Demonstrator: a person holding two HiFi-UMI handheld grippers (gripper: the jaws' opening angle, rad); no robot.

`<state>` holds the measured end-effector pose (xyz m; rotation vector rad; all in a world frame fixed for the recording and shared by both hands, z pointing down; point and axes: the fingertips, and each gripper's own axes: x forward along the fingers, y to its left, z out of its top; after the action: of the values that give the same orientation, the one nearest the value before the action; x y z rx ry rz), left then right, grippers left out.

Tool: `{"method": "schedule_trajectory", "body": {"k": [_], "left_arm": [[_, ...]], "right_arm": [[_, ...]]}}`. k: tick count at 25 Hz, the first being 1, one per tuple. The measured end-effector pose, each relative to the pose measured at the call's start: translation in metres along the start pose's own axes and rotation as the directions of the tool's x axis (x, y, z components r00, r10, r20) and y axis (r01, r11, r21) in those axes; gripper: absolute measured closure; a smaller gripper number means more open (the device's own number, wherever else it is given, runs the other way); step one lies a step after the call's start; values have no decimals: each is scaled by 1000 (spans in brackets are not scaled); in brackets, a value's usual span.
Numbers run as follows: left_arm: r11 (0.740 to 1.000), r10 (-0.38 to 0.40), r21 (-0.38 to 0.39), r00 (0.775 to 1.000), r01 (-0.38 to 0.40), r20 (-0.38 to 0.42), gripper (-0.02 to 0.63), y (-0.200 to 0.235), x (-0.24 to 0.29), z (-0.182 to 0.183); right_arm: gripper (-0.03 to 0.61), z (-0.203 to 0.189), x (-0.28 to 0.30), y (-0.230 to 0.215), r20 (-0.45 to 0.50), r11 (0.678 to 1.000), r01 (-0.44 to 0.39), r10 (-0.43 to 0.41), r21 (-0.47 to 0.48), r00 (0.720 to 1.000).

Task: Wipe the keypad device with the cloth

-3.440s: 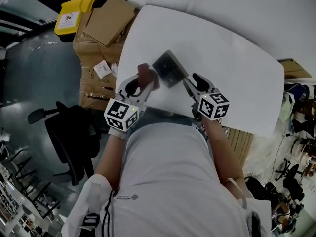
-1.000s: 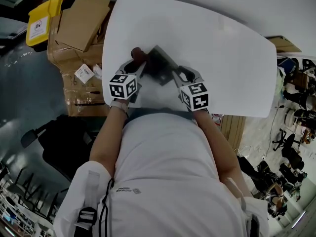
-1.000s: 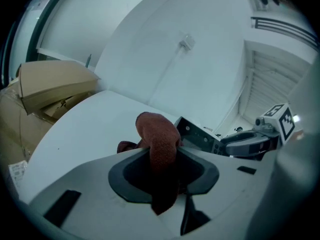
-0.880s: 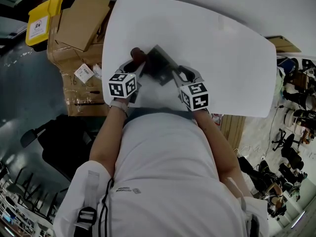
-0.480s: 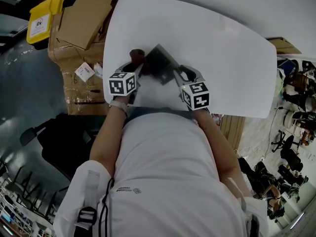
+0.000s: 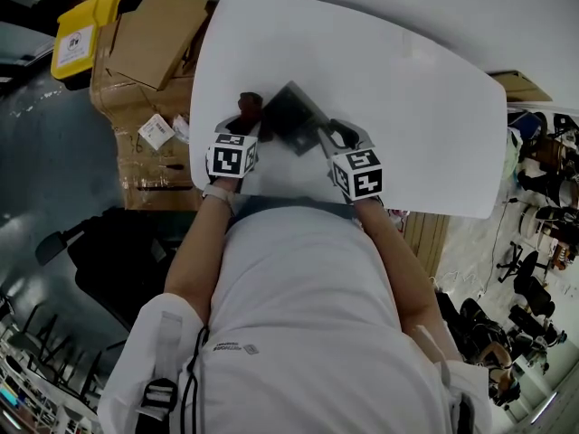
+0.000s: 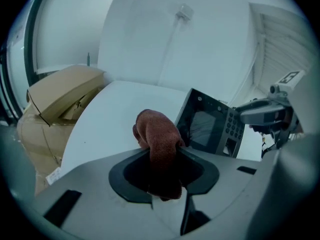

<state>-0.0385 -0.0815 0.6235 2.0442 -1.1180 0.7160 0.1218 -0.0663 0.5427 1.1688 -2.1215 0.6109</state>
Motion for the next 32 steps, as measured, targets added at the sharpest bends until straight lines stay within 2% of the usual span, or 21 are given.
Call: {"method": "schedule_trajectory", "body": {"k": [3,5,8,10,13,15,20,25,32], "left_arm": [[999,-3,41,1000,3,7,483,-8,-6,6],[998,-63,30,997,62,53,483,-19,-11,18],[980,-196,-15,968,201,154,483,-40,-20,47],[965,-257,0,946,262,197,483,-56,-25,66],[948,-316,49,920,313,232,483,-78,-30,89],[944,-328,64,912,323,244,483,-85,-27,100],[951,-309,58,923,304,229,483,-82,-9,97],[949,-313,35,921,313,232,483,-78,-6,89],[952,-294,-35,936,306,194,483,-64,-2,63]], "right_arm": [[448,0,-1,0,3,1000,5,-5,-5,1000],[448,-1,-1,0,3,1000,6,-6,-6,1000],[448,0,1,-1,3,1000,5,-5,-6,1000],[449,0,1,-1,2,1000,5,-5,-9,1000],[448,-1,0,0,0,1000,6,-6,-15,1000],[448,0,0,0,-2,1000,7,-7,-19,1000],[448,-1,1,0,0,1000,9,-9,-21,1000],[448,-1,0,0,1,999,13,-13,-29,1000],[448,0,0,0,1,1000,16,-16,-24,1000]]}}
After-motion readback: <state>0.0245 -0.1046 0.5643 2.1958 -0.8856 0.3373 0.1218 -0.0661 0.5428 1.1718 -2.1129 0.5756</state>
